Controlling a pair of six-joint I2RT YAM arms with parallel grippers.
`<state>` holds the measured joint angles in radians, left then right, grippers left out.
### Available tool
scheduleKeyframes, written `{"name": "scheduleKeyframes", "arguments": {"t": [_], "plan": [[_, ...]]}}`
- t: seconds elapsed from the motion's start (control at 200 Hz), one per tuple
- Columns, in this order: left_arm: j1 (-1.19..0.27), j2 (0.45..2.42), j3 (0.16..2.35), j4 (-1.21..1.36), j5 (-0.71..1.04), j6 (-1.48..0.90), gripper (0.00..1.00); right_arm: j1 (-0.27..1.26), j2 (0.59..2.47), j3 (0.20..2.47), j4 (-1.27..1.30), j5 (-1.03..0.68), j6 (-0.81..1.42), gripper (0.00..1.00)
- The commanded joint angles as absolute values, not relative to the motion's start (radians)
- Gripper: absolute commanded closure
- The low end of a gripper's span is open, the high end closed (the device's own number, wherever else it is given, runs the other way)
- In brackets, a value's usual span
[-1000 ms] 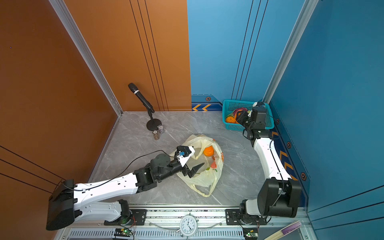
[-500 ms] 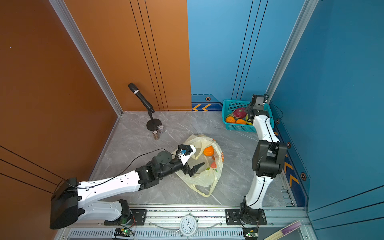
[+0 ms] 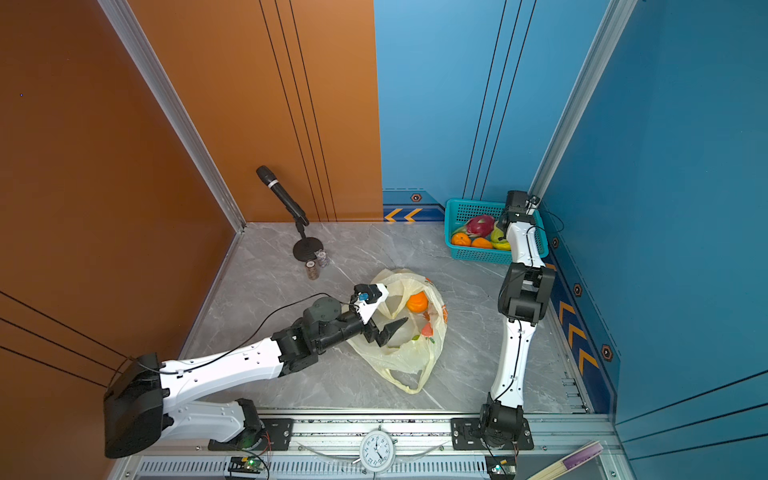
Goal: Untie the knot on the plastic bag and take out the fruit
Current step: 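Carry the orange to the teal basket with the right gripper and release it, then move the right gripper back to the bag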
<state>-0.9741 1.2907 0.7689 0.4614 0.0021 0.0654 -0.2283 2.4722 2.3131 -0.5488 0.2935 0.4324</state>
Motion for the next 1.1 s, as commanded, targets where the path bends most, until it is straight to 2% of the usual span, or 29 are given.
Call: {"name": "scheduleKeyframes", "arguments": {"t": [0.0, 0.265, 0.436, 0.506, 0.611, 0.871, 1.096], "plan": [[-0.95, 1.304, 0.755, 0.498, 0.036, 0.039, 0.01, -0.244, 2.522, 2.407, -0.643, 0.337, 0.414, 0.57], [-0.936, 1.315, 0.758, 0.497, 0.051, 0.018, 0.01, -0.283, 2.621, 2.472, -0.672, 0.371, 0.38, 0.56], [-0.934, 1.315, 0.758, 0.497, 0.053, 0.006, 0.01, -0.3, 2.647, 2.476, -0.69, 0.356, 0.371, 0.51], [-0.933, 1.314, 0.758, 0.497, 0.053, 0.0, 0.01, -0.301, 2.639, 2.477, -0.681, 0.331, 0.374, 0.45], [-0.933, 1.314, 0.76, 0.497, 0.056, -0.009, 0.01, -0.296, 2.607, 2.477, -0.675, 0.309, 0.395, 0.35], [-0.942, 1.275, 0.742, 0.497, 0.111, -0.032, 0.01, -0.255, 2.475, 2.452, -0.672, 0.276, 0.383, 0.27], [-0.954, 1.206, 0.707, 0.461, 0.057, -0.061, 0.01, -0.215, 2.303, 2.398, -0.706, 0.213, 0.382, 0.2]]}}
